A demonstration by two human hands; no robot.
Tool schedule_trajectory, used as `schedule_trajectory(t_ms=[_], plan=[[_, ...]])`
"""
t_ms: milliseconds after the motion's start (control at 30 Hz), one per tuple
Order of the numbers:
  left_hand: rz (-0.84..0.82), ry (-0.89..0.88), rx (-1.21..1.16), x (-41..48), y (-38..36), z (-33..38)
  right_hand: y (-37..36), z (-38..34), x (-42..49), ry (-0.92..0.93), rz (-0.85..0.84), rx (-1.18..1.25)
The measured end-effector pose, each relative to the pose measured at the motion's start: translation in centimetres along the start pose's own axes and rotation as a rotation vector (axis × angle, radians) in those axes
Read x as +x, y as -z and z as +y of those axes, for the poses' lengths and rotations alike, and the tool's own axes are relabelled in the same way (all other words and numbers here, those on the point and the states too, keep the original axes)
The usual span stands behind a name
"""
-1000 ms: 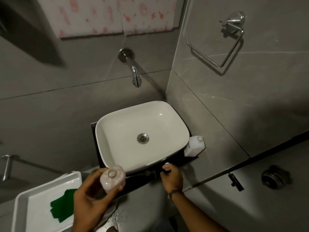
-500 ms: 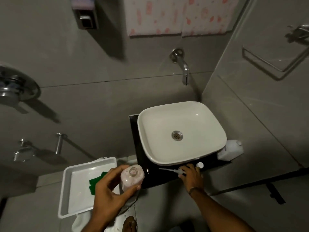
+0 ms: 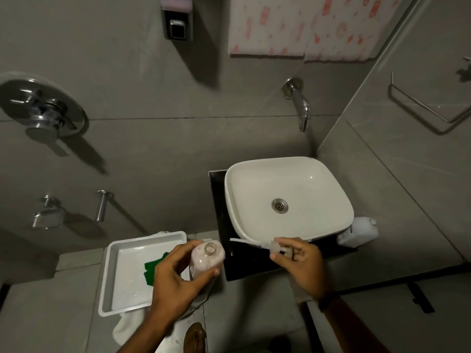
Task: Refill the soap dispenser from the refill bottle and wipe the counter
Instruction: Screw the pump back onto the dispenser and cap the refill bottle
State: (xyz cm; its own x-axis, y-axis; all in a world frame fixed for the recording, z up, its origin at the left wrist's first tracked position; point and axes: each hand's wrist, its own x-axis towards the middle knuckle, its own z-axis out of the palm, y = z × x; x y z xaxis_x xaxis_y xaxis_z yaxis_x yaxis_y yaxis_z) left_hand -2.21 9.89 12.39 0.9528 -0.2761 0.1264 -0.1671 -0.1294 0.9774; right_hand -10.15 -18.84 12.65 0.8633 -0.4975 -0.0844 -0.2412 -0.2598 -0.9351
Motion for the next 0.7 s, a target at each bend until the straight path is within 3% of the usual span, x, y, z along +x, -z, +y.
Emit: schedule_trajectory(t_ms=[100,300,700], plan=[[0.013,0.014,0.011,-0.2,0.4,-0.4,0.5,-6.7,0.0,0.106,-0.095,-0.038],[0.056,-0.007,0.011,0.1,1.5,-0.2,0.4,-16.7,-0.4,0.397,-0.245,-0.371],[0.113,0.015,0.043,0.2,3.4,-0.9,-5.6,-22.8,0.0,0.568,-0.417,-0.772]])
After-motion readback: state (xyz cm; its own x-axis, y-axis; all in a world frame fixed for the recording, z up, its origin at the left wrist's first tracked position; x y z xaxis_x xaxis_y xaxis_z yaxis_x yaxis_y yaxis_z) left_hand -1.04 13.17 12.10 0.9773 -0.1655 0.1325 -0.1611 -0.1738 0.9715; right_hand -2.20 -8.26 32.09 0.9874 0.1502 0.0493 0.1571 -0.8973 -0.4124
